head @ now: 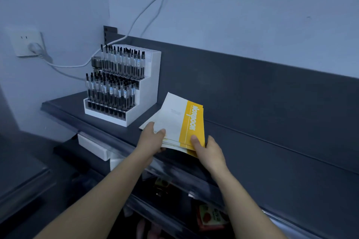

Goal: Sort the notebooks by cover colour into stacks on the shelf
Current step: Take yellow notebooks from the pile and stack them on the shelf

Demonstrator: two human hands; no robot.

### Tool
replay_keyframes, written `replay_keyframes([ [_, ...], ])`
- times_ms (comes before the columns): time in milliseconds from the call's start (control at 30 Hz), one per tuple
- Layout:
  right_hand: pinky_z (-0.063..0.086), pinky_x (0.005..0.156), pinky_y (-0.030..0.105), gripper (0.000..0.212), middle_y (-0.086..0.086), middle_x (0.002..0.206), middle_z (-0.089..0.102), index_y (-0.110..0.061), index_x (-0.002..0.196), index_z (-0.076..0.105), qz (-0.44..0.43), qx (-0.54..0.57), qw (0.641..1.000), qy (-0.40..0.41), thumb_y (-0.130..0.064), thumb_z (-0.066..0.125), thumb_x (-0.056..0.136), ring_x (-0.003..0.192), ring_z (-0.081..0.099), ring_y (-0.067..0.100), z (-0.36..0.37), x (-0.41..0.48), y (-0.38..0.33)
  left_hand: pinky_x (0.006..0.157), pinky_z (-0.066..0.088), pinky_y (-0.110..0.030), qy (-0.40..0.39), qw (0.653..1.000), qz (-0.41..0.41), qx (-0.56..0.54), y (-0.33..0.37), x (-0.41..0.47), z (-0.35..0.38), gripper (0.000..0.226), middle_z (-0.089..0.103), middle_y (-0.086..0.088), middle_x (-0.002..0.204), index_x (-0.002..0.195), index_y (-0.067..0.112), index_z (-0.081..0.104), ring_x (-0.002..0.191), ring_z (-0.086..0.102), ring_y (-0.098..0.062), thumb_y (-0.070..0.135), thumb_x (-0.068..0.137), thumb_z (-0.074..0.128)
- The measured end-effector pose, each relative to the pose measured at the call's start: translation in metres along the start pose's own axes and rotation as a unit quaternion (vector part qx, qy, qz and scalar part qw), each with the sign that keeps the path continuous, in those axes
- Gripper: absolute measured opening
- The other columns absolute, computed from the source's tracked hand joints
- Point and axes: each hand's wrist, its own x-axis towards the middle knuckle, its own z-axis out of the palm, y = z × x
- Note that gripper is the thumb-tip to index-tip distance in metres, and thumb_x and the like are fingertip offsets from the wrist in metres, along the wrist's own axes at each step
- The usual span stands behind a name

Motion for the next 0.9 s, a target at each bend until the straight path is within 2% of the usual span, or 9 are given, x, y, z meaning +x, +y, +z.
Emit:
replay_keyframes([
  [67, 0.034, 0.11, 0.04, 0.083, 0.008, 0.152, 0.035, -0.007, 0.149, 0.025, 0.03, 0.065, 0.997, 0.006, -0.06, 0.048, 0.09, 0.138, 0.035, 0.025, -0.014, -0.006, 0.012, 0.041, 0.043, -0.017, -0.005, 1.0, 0.005, -0.011, 0.0, -0.017, 0.013, 0.013, 0.059, -0.008, 0.103, 0.112, 0.011, 0.051, 0.074, 0.054, -0.018, 0.013, 0.1, 0.045],
  [133, 0.034, 0.111, 0.04, 0.076, 0.007, 0.152, 0.035, -0.007, 0.147, 0.03, 0.047, 0.139, 0.989, 0.006, -0.053, 0.053, 0.091, 0.137, 0.037, 0.025, -0.03, -0.014, 0.025, 0.047, 0.045, -0.021, -0.007, 1.0, 0.016, -0.013, 0.0, -0.036, 0.029, 0.012, 0.06, -0.007, 0.104, 0.11, 0.012, 0.051, 0.079, 0.054, -0.019, 0.014, 0.1, 0.045],
  [200, 0.047, 0.099, 0.041, 0.039, 0.007, 0.133, 0.056, -0.015, 0.121, 0.055, 0.027, 0.145, 0.989, 0.018, -0.042, 0.055, 0.093, 0.114, 0.056, 0.024, -0.047, -0.025, 0.038, 0.053, 0.046, -0.023, -0.002, 1.0, 0.029, -0.008, -0.001, -0.056, 0.045, 0.012, 0.06, -0.007, 0.105, 0.109, 0.015, 0.052, 0.081, 0.055, -0.018, 0.015, 0.1, 0.045],
  [233, 0.05, 0.089, 0.039, 0.024, 0.005, 0.121, 0.062, -0.019, 0.11, 0.056, 0.007, 0.138, 0.99, 0.029, -0.037, 0.055, 0.094, 0.101, 0.059, 0.021, -0.056, -0.032, 0.044, 0.057, 0.047, -0.025, 0.002, 0.999, 0.035, -0.007, -0.002, -0.066, 0.054, 0.011, 0.061, -0.006, 0.105, 0.107, 0.017, 0.052, 0.082, 0.056, -0.018, 0.015, 0.1, 0.045],
  [333, 0.043, 0.075, 0.03, 0.024, -0.006, 0.102, 0.058, -0.018, 0.119, 0.05, -0.049, 0.097, 0.992, 0.061, -0.027, 0.052, 0.097, 0.09, 0.054, 0.015, -0.082, -0.052, 0.059, 0.077, 0.053, -0.033, 0.002, 0.999, 0.044, -0.012, -0.005, -0.095, 0.079, 0.015, 0.063, 0.0, 0.108, 0.104, 0.029, 0.052, 0.094, 0.06, -0.019, 0.016, 0.1, 0.046],
  [433, 0.038, 0.07, 0.029, 0.024, -0.008, 0.098, 0.055, -0.015, 0.12, 0.048, -0.084, 0.033, 0.992, 0.089, -0.026, 0.047, 0.099, 0.087, 0.052, 0.016, -0.105, -0.072, 0.073, 0.095, 0.05, -0.046, -0.001, 0.998, 0.062, 0.01, -0.004, -0.12, 0.101, 0.024, 0.063, 0.003, 0.114, 0.118, 0.031, 0.05, 0.105, 0.06, -0.021, 0.016, 0.099, 0.046],
  [567, 0.039, 0.069, 0.031, 0.02, -0.001, 0.105, 0.06, -0.016, 0.117, 0.049, -0.099, -0.008, 0.988, 0.115, -0.025, 0.043, 0.1, 0.086, 0.052, 0.018, -0.129, -0.094, 0.091, 0.096, 0.048, -0.044, -0.008, 0.994, 0.092, 0.054, 0.001, -0.147, 0.124, 0.028, 0.06, 0.004, 0.108, 0.125, 0.025, 0.047, 0.104, 0.058, -0.02, 0.014, 0.099, 0.045],
  [700, 0.039, 0.071, 0.033, 0.022, 0.004, 0.107, 0.06, -0.015, 0.119, 0.048, -0.092, -0.039, 0.985, 0.139, -0.025, 0.042, 0.1, 0.094, 0.056, 0.027, -0.148, -0.115, 0.105, 0.086, 0.046, -0.032, -0.025, 0.988, 0.123, 0.086, 0.006, -0.173, 0.14, 0.032, 0.057, 0.005, 0.107, 0.131, 0.018, 0.044, 0.099, 0.055, -0.017, 0.013, 0.1, 0.044],
  [900, 0.036, 0.069, 0.033, 0.015, 0.003, 0.105, 0.06, -0.016, 0.112, 0.047, -0.082, -0.062, 0.979, 0.177, -0.023, 0.042, 0.1, 0.09, 0.054, 0.024, -0.174, -0.156, 0.124, 0.081, 0.038, -0.029, -0.063, 0.974, 0.162, 0.146, 0.006, -0.206, 0.161, 0.026, 0.056, 0.003, 0.113, 0.126, 0.015, 0.047, 0.101, 0.051, -0.015, 0.019, 0.103, 0.035],
])
